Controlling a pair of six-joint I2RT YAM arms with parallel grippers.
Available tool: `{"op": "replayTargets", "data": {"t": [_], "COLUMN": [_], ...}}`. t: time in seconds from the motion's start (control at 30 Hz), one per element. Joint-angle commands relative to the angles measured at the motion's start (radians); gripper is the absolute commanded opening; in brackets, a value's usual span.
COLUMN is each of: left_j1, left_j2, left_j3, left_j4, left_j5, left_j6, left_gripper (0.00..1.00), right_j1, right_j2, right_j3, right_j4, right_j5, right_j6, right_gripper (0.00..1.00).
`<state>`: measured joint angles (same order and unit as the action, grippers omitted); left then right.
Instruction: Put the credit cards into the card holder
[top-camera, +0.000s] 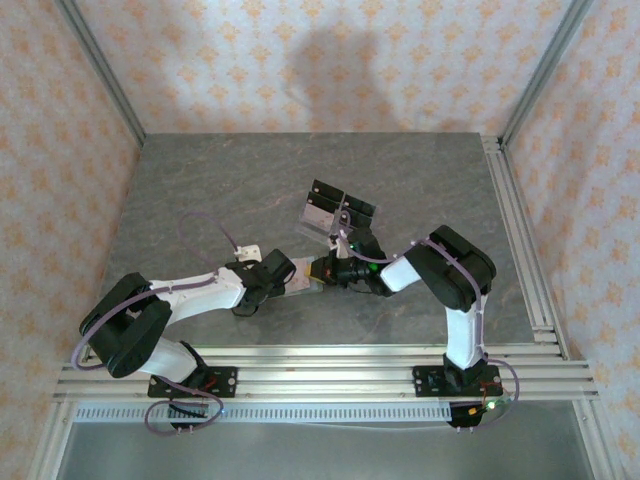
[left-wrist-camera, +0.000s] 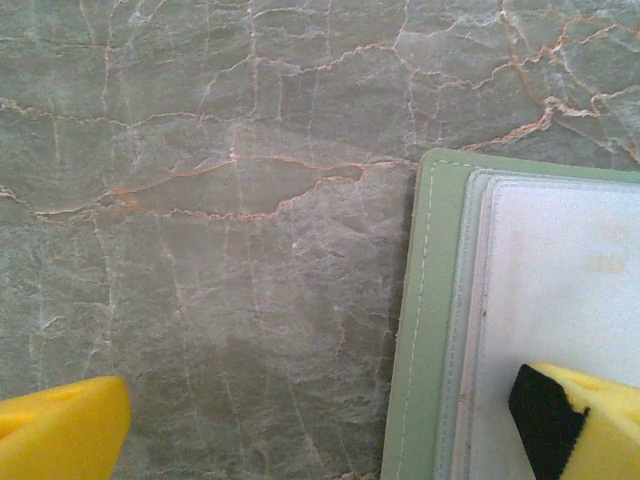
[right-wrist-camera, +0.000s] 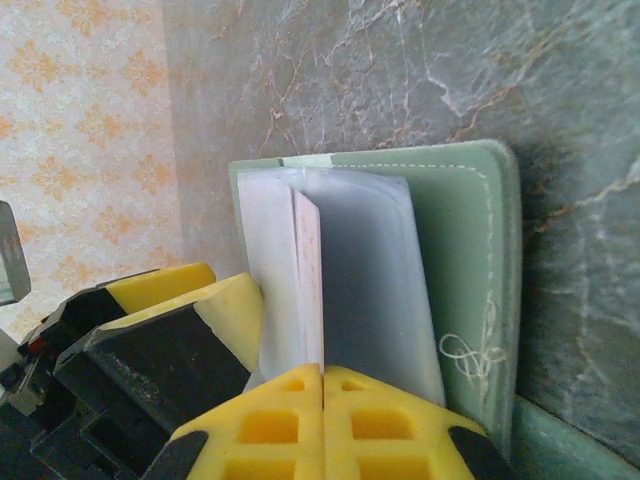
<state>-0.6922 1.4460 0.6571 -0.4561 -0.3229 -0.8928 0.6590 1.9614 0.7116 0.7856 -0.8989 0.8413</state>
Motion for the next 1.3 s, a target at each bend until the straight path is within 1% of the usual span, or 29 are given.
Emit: {"op": "replayTargets", "data": {"t": [0.0, 0.3, 0.97, 1.13, 1.27], "left_j1": [-0.001, -0.002, -0.003, 0.005, 0.03], "left_j2": [0.011, 0.01, 0.0, -0.079, -0.133], "left_j3": [-0.039, -0.042, -0.03, 0.006, 0.022], "left_j4": [-0.086, -0.084, -0.101, -0.188, -0.238], "left_j5": [-0.013, -0.011, -0.015, -0.069, -0.093], "left_j6": [-0.001, -0.002, -0.004, -0.017, -0.02], "left_gripper": [1.0, 1.0, 1.0, 1.0, 1.0], "right_j1": [0.016, 0.016, 0.037, 0.036, 0.036], "right_j2": [0.024, 0.046, 0.068, 0.064, 0.063], "right_j3": [0.028, 0.051, 0.079, 0.074, 0.075], "right_j4": [-0.002, -0.006, -0.018, -0.041, -0.058], "right_j5": [-0.01, 0.015, 0.008, 0.014, 0.015], "right_j6": [-0.01, -0.005, 0.008, -0.008, -0.017], "right_gripper": [0.0, 0.0, 0.0, 0.0, 0.0]}}
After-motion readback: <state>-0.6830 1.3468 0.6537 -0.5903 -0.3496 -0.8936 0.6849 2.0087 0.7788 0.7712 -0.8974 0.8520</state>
